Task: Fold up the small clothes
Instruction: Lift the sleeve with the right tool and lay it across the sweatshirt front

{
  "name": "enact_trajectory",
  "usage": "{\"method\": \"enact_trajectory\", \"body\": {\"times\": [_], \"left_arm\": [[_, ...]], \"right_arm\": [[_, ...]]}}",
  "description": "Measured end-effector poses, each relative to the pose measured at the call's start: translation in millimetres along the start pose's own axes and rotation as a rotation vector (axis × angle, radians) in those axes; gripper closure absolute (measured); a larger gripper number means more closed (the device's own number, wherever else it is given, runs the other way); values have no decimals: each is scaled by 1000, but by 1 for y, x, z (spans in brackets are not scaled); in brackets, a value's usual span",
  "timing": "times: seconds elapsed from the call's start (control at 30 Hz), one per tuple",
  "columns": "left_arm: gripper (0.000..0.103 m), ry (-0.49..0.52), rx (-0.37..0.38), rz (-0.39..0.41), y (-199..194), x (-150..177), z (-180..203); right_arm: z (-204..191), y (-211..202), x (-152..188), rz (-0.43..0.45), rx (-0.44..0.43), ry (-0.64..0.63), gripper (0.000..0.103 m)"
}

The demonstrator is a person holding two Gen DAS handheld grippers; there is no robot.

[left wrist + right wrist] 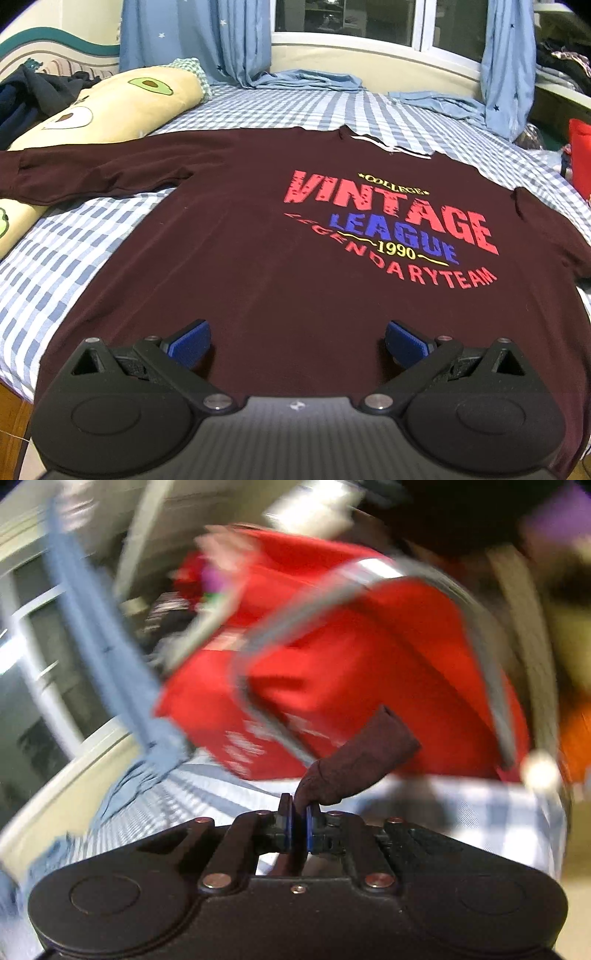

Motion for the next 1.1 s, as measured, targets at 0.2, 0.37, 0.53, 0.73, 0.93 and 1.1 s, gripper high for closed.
{"method": "enact_trajectory", "body": {"times": [0.2,0.37,0.53,0.73,0.93,1.1], "left_arm": [[1,-39,-27,15,-4,-2,-19],[1,-72,-57,23,-7,-2,-36],[1,-99,-87,27,-9,0,-52],[1,-118,-103,26,-9,6,-65],[1,-132,-103,25,-6,6,-70],[1,-144,-67,68,-7,-7,-65]], "right_arm": [[-105,-42,24,59,-247,-315,97],[-175,-84,82,52,-425,-569,97],[-216,-125,159,-36,-569,-776,98],[-233,-170,250,-155,-641,-987,98],[-221,-185,299,-223,-642,-1128,97],[-207,-188,303,-266,-671,-1157,88]]}}
Point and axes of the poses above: each gripper's, at about its wrist camera, not at the fingertips, and y roughly the way its jaws point, z to its right, x to its underside, the point moved 3 cm from there along y, roughly the way its jaws point, and after that the axes turned 7 degrees about y, right-handed, at the moved point
